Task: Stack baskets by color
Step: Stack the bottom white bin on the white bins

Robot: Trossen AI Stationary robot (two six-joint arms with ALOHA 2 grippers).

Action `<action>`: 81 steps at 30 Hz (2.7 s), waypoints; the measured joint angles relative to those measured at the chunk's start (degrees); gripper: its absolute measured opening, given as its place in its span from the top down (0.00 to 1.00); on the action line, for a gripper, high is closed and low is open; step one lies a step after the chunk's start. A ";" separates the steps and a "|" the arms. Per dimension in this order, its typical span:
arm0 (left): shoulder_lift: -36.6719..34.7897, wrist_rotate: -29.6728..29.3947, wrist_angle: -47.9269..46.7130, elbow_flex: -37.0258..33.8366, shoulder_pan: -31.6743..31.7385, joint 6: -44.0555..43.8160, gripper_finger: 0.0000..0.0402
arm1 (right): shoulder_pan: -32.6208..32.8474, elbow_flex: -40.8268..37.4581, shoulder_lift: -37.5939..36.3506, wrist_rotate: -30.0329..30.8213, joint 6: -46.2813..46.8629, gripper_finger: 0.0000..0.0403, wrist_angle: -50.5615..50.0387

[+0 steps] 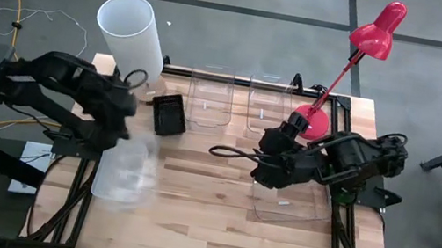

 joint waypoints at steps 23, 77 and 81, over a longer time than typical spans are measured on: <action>-3.86 -3.03 -0.04 -17.65 -2.39 4.76 1.00 | 0.17 -0.07 0.07 0.00 1.58 0.37 0.11; -10.91 -1.61 1.15 -26.75 4.14 19.89 1.00 | 0.17 -0.09 0.09 1.30 1.42 0.37 0.44; -10.48 -0.41 5.49 -27.19 4.14 22.02 1.00 | 0.13 -0.09 0.09 1.48 1.42 0.37 0.48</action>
